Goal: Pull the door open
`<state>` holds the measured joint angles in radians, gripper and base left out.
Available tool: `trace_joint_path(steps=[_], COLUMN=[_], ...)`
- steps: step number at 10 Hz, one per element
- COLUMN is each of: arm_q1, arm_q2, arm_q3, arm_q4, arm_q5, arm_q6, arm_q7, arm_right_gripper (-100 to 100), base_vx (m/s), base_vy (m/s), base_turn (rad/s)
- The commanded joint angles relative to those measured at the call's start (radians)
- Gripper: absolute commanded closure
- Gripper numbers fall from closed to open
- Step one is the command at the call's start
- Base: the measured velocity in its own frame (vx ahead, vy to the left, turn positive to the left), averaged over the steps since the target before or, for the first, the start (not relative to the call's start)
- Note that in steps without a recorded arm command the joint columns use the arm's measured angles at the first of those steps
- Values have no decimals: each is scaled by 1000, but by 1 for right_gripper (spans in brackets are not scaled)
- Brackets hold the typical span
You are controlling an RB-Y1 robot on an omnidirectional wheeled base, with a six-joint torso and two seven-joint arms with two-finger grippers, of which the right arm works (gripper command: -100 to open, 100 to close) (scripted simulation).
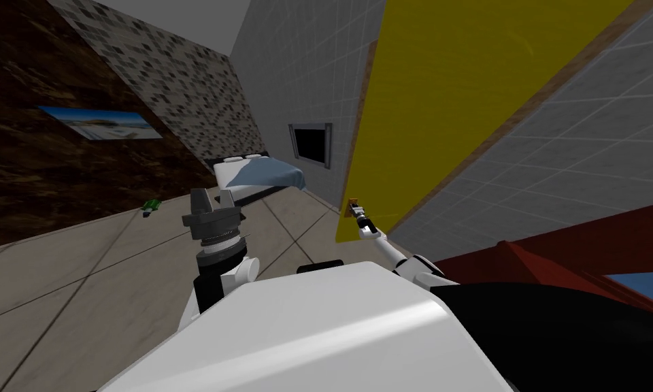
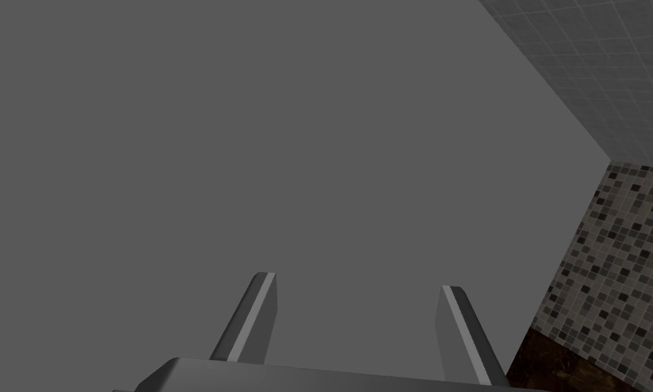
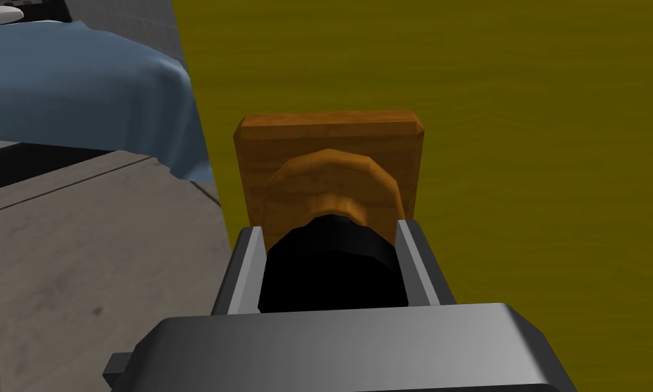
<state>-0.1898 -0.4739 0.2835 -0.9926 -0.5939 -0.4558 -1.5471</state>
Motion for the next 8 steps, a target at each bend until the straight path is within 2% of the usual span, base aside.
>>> trace_joint_path(steps=[1,7,8], arm_q1=[7,32,27], arm_q2=[-17,-75,-68], arm_q3=[25,100,95], arm_q4=[-9,-54,-47], arm_q5=[7,28,27], arm_q6=[-11,-36,-33], arm_q7=[-25,-101,-93], arm_right_gripper=[100,100,100], base_vx=[-174,-182,-73], base_vy=[-78,-94,-39], base_turn=[89,69,29])
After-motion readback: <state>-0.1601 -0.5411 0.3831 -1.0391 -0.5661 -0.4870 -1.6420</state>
